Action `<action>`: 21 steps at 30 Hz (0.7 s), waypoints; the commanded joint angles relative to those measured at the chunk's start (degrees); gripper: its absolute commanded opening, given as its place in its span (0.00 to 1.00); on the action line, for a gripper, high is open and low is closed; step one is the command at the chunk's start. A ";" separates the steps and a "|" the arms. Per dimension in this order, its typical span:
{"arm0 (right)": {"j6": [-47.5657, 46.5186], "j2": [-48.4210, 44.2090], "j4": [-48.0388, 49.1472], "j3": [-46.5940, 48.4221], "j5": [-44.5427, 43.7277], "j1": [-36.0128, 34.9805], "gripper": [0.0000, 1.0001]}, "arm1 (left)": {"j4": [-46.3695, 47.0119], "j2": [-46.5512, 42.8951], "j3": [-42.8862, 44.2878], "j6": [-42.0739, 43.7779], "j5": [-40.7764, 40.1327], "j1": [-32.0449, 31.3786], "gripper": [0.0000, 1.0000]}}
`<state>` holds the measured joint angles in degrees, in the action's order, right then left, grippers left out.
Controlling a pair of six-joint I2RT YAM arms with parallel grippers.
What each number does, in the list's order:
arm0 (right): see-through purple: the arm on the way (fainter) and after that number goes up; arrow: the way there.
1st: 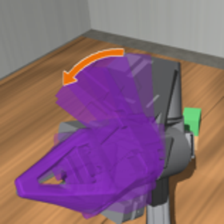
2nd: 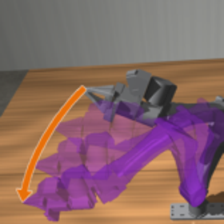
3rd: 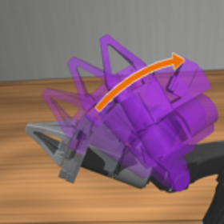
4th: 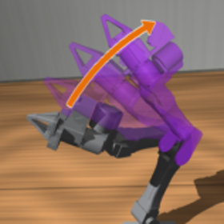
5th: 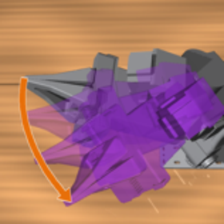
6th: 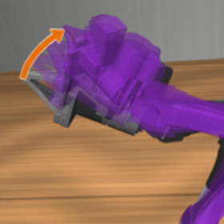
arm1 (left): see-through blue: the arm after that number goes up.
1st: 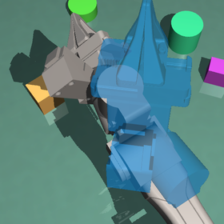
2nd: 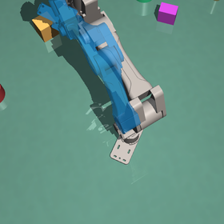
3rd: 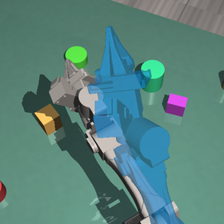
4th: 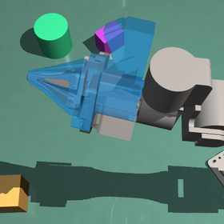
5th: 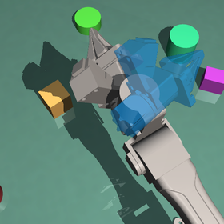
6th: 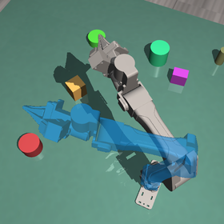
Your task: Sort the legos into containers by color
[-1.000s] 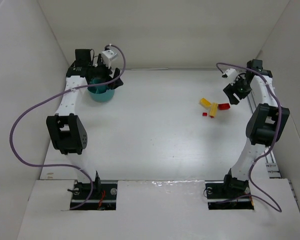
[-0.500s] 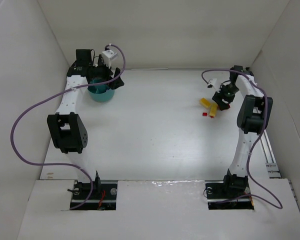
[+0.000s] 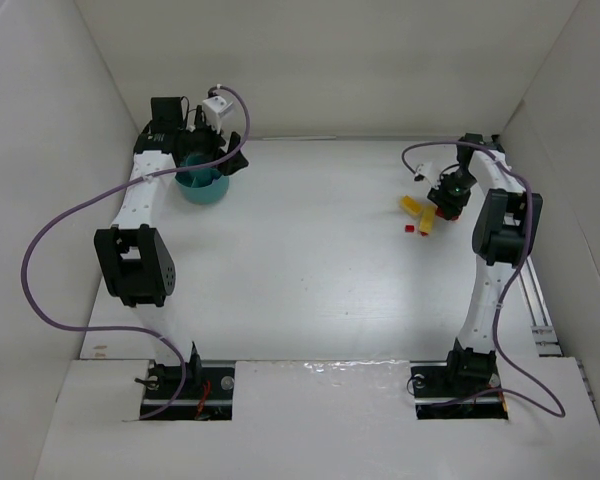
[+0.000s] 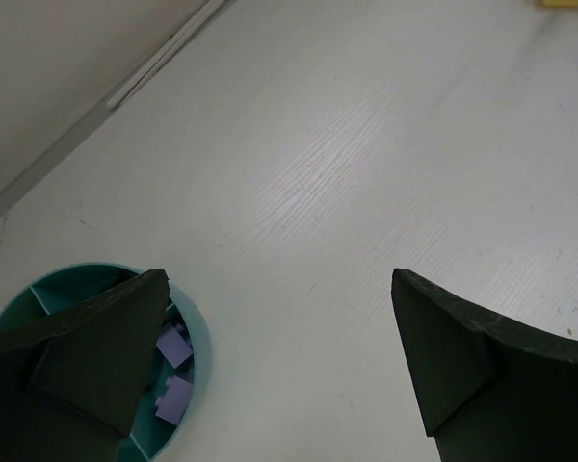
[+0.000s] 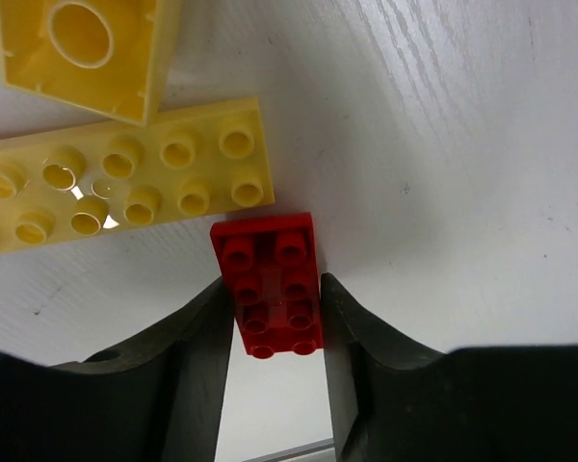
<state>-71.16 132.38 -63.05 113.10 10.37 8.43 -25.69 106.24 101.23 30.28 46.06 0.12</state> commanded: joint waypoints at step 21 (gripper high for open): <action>42.93 -18.74 19.97 2.46 27.78 -25.64 0.13 | 13.49 0.19 -1.05 -29.58 16.25 -4.33 1.00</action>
<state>-38.76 111.83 -49.12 113.32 34.30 -14.22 -14.09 106.30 97.54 5.98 60.20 -1.23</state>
